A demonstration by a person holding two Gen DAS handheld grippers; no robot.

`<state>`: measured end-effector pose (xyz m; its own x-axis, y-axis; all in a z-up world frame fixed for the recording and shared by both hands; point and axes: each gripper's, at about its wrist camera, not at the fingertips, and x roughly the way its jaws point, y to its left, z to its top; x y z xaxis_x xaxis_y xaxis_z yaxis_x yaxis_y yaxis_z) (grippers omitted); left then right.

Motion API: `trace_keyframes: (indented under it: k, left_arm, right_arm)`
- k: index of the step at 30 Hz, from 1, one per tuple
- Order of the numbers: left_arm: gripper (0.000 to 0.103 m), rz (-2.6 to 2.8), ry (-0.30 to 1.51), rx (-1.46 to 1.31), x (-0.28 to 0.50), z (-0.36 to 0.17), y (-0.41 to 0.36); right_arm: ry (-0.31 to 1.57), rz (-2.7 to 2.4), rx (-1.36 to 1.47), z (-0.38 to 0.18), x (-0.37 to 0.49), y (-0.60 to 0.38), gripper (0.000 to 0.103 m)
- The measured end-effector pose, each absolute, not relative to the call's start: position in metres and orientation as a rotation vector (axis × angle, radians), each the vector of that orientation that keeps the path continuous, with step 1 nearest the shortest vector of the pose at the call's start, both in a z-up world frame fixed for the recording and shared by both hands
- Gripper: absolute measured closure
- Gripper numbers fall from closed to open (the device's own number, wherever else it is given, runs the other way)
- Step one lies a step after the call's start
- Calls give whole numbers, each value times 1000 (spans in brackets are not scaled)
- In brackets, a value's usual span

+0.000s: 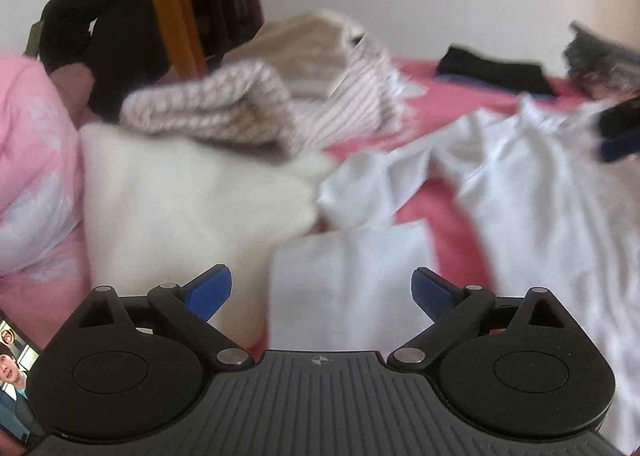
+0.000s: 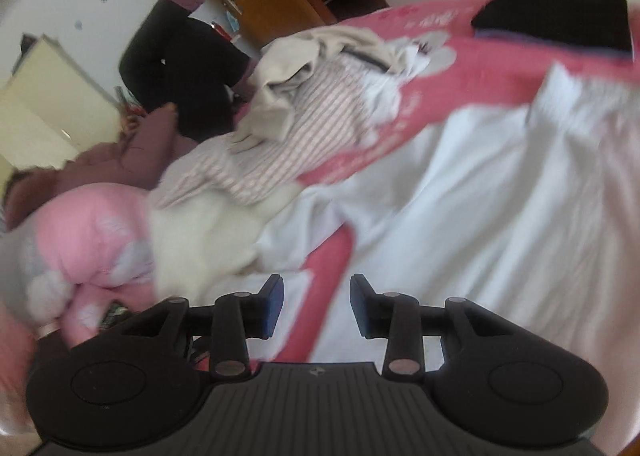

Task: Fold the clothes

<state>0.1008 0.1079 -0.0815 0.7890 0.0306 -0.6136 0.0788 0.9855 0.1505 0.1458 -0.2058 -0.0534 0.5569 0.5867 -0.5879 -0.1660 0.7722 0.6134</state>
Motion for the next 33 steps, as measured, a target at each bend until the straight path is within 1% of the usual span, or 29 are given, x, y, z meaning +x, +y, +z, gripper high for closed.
trace_keyframes:
  k: [1, 2, 3, 4, 5, 6, 7, 9, 15, 16, 18, 22, 24, 25, 26, 33]
  left_arm:
    - [11, -19, 677, 168, 104, -86, 110]
    - [26, -13, 692, 164, 108, -90, 111]
    - [48, -6, 708, 160, 111, -94, 113]
    - [56, 1, 723, 156, 114, -98, 115]
    - [72, 3, 736, 149, 117, -101, 117]
    - [94, -18, 735, 125, 113, -100, 118]
    - [98, -31, 721, 117, 109, -97, 116]
    - [102, -44, 662, 139, 94, -86, 105]
    - [102, -226, 435, 338, 30, -56, 50]
    - [102, -269, 399, 398, 19, -58, 38]
    - [102, -346, 353, 510, 0, -68, 19]
    - [102, -467, 327, 627, -24, -86, -3]
    - [102, -505, 325, 674, -30, -92, -8]
    - [102, -524, 323, 697, -34, -95, -10]
    - [102, -538, 317, 719, -36, -97, -11]
    - [102, -622, 255, 859, -56, -111, -17]
  right_arm:
    - [874, 471, 567, -57, 139, -203, 64]
    - [874, 466, 593, -59, 134, -203, 64]
    - [875, 461, 619, -61, 129, -204, 64]
    - [876, 456, 646, -63, 123, -205, 64]
    - [877, 451, 672, -65, 118, -205, 64]
    - [877, 445, 698, -67, 113, -206, 64]
    - [878, 440, 724, -70, 108, -207, 64]
    - [878, 429, 777, -74, 98, -208, 63]
    - [904, 419, 821, -83, 76, -208, 63]
    - [911, 422, 831, -85, 73, -207, 63]
    - [927, 424, 874, -93, 71, -206, 59]
    - [961, 434, 992, -110, 69, -207, 55]
    - [980, 442, 1038, -117, 70, -208, 47]
    - [989, 443, 1037, -118, 72, -207, 39]
    - [998, 445, 1037, -119, 74, -207, 34]
    - [1084, 431, 856, -118, 83, -184, 35]
